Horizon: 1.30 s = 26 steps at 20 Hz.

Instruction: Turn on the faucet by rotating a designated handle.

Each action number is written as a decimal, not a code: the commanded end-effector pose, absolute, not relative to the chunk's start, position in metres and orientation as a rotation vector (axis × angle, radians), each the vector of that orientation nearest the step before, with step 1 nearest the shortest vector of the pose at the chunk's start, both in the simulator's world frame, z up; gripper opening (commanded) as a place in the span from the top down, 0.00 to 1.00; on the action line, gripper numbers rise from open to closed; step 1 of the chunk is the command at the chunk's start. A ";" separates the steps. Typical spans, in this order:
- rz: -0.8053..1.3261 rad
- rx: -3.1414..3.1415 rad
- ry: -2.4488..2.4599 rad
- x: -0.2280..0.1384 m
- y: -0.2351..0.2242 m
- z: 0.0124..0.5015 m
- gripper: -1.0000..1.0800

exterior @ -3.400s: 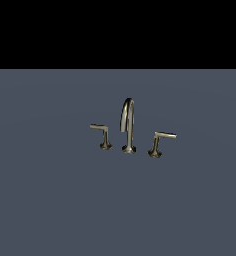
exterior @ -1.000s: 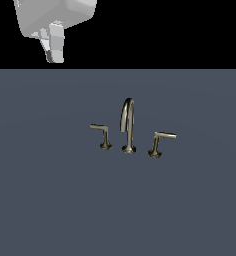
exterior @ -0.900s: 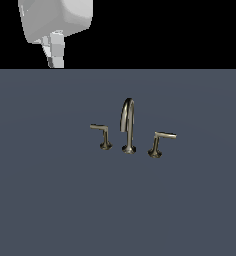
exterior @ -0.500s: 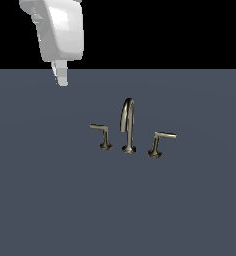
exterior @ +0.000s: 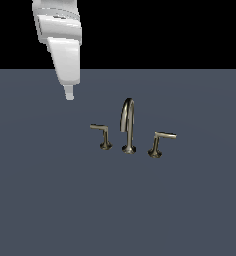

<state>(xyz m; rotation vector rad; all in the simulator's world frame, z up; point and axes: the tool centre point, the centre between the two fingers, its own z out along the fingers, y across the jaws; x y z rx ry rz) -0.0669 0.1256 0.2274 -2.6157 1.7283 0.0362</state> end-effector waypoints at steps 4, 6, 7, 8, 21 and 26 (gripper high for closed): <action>0.030 -2.519 1.867 -0.043 0.124 0.205 1.00; 0.028 -2.481 1.918 -0.034 0.122 0.196 1.00; 0.027 -2.461 1.944 -0.030 0.121 0.192 1.00; 0.025 -2.441 1.970 -0.025 0.120 0.187 1.00; 0.005 -2.115 2.325 0.038 0.093 0.124 1.00; 0.000 -2.002 2.424 0.056 0.081 0.106 1.00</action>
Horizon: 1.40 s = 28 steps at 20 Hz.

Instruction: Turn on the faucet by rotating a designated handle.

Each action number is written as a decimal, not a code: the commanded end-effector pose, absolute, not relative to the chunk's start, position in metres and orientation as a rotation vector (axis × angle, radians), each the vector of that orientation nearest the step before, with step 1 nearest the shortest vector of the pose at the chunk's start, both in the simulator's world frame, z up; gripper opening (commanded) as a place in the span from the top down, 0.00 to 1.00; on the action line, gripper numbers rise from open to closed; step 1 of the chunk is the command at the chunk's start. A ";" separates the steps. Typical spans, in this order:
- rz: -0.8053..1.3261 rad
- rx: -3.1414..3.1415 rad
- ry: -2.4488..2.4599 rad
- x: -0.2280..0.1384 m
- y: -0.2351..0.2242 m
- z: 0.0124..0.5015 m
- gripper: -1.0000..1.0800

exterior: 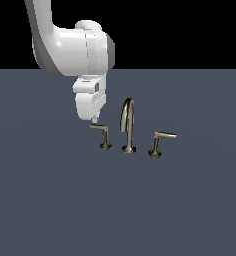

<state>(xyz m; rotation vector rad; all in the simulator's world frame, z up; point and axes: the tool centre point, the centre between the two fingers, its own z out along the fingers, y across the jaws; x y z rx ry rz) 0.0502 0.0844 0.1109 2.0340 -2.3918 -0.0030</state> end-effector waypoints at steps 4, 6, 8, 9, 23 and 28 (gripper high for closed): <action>0.002 1.933 -2.475 0.065 0.073 0.095 1.00; 0.002 1.912 -2.492 0.068 0.070 0.092 1.00; 0.002 1.899 -2.502 0.070 0.068 0.090 1.00; 0.002 1.896 -2.504 0.071 0.068 0.090 1.00; 0.000 1.900 -2.502 0.052 0.085 0.091 1.00; 0.000 1.900 -2.502 0.040 0.097 0.091 1.00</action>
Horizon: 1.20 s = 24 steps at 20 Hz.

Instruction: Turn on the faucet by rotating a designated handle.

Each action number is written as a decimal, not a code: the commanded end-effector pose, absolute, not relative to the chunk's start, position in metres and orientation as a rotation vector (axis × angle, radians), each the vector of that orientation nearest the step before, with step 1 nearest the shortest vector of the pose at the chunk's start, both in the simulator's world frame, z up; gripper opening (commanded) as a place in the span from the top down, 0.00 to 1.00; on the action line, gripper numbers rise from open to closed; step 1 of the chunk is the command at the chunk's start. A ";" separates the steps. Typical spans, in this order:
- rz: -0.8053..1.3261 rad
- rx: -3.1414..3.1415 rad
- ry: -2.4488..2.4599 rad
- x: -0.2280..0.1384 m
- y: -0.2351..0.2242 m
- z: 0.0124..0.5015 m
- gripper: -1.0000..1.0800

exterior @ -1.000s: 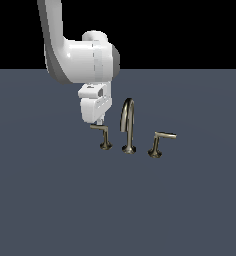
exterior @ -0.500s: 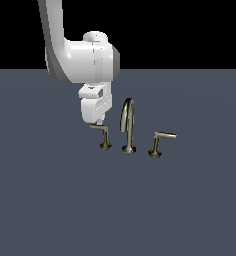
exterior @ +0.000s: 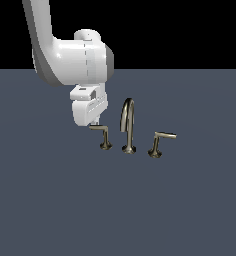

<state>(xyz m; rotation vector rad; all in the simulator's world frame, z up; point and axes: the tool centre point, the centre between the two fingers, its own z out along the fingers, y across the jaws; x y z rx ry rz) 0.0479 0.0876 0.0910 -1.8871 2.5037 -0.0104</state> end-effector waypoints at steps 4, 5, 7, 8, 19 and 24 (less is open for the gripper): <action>-0.008 -1.905 2.491 0.038 0.089 0.091 1.00; -0.008 -1.905 2.492 0.035 0.090 0.091 1.00; -0.007 -1.904 2.493 0.028 0.091 0.091 1.00; -0.006 -1.904 2.495 0.025 0.092 0.091 1.00; -0.008 -1.925 2.469 0.004 0.091 0.091 1.00; -0.005 -1.915 2.483 -0.011 0.081 0.091 1.00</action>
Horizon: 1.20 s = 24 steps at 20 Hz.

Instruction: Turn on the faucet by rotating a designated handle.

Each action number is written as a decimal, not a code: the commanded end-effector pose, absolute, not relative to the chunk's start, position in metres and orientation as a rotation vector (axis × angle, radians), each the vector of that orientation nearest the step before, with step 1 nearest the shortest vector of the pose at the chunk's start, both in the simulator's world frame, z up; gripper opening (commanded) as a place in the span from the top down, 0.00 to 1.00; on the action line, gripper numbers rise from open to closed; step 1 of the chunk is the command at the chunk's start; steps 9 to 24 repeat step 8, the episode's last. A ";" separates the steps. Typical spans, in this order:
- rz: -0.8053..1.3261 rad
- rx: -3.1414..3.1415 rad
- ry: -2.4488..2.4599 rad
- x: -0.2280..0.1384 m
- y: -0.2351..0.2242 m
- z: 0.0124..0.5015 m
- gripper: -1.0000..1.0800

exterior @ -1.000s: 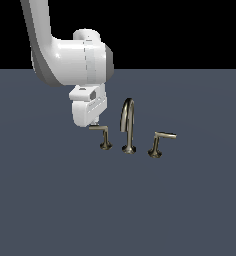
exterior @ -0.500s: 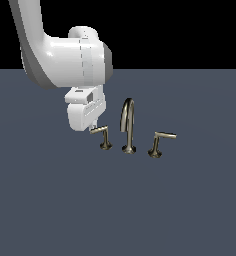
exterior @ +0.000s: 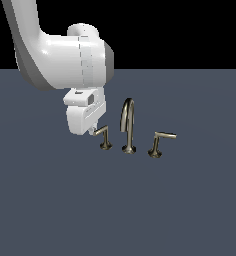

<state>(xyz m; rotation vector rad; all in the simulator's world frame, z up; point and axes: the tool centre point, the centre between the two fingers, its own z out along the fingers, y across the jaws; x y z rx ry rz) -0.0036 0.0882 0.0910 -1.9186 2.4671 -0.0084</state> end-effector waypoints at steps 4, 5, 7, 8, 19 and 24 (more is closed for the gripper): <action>-0.002 -1.907 2.493 -0.024 0.072 0.091 1.00; -0.002 -1.905 2.496 -0.027 0.070 0.091 1.00; 0.000 -1.900 2.501 -0.034 0.066 0.091 1.00; 0.000 -1.900 2.501 -0.034 0.066 0.091 1.00; 0.000 -1.900 2.501 -0.034 0.066 0.091 1.00; 0.000 -1.900 2.501 -0.034 0.066 0.091 1.00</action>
